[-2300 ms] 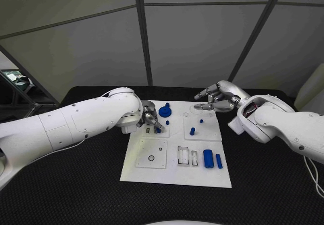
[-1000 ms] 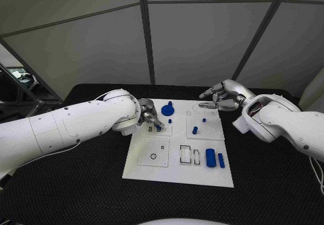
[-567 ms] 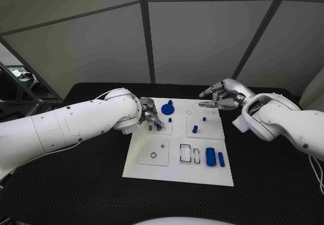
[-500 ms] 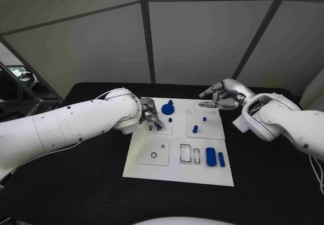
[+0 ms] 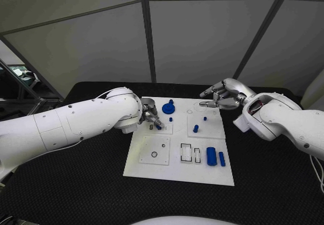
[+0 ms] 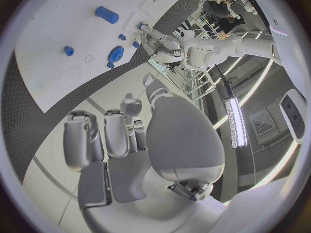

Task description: Assemble the parts on the task board

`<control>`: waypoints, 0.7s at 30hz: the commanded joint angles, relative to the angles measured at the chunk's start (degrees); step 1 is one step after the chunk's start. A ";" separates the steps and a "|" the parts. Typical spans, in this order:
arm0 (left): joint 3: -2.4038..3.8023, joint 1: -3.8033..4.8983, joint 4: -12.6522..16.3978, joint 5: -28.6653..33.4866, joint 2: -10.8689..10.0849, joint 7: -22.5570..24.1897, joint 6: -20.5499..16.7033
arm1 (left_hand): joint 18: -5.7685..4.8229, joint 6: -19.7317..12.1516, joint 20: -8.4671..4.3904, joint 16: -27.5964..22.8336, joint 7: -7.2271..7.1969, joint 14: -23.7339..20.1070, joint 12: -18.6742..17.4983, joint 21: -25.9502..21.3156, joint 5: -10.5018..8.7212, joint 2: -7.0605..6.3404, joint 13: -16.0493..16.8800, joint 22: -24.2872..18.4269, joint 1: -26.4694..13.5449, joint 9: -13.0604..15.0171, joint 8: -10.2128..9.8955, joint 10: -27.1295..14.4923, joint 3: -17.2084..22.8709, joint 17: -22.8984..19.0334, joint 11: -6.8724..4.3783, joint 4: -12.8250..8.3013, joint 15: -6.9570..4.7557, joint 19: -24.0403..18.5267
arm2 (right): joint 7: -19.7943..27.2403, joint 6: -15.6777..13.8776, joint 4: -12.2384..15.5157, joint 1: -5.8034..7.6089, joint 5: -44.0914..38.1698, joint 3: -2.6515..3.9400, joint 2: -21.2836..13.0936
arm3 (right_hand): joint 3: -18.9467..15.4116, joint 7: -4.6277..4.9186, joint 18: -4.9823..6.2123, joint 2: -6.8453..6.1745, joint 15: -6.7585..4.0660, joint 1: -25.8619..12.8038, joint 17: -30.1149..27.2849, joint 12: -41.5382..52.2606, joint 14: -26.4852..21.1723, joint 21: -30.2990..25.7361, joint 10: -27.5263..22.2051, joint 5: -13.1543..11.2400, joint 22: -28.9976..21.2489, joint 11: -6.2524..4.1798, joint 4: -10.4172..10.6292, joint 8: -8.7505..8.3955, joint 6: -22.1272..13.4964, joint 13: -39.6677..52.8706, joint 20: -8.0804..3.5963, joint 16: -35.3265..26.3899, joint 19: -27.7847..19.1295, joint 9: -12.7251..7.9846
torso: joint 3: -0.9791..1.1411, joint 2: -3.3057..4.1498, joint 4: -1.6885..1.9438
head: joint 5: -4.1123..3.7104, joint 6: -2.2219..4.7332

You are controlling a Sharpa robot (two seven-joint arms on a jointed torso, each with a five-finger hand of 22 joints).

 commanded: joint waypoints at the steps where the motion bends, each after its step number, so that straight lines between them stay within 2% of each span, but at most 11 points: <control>1: 0.04 0.06 -0.11 -0.54 0.09 -0.57 1.03 | 0.28 0.40 -0.14 0.22 -0.20 5.72 -0.29 0.20 0.16 5.56 0.73 -0.09 5.09 0.33 0.22 1.29 0.40 14.06 -0.75 -0.38 -0.32 0.19 | 0.50 0.42 0.03 0.11 -0.12 0.04 0.07 | -0.10 0.01 0.80 -0.01 -0.53 -0.74 -0.08 0.26 1.49 -0.25 0.51 0.32 4.64 0.02 -0.09 -0.21 0.35 -0.02 -0.43 -0.16 0.05 -0.09 | 0.02 0.00 -0.02 | 0.05 -0.03; 21: 0.03 0.05 -0.24 -0.54 0.23 -0.94 2.99 | 0.30 0.46 -0.13 0.25 -0.19 5.74 -0.32 0.15 0.22 5.46 0.82 -0.13 4.76 0.73 -0.01 1.33 0.87 14.10 -0.74 -0.77 -0.30 0.14 | 0.48 0.56 0.00 0.11 -0.13 0.04 0.13 | -0.10 0.01 0.80 -0.01 -0.53 -0.74 -0.08 0.26 1.49 -0.25 0.51 0.32 4.64 0.02 -0.09 -0.21 0.35 -0.02 -0.43 -0.16 0.05 -0.09 | 0.02 -0.01 -0.06 | 0.09 -0.04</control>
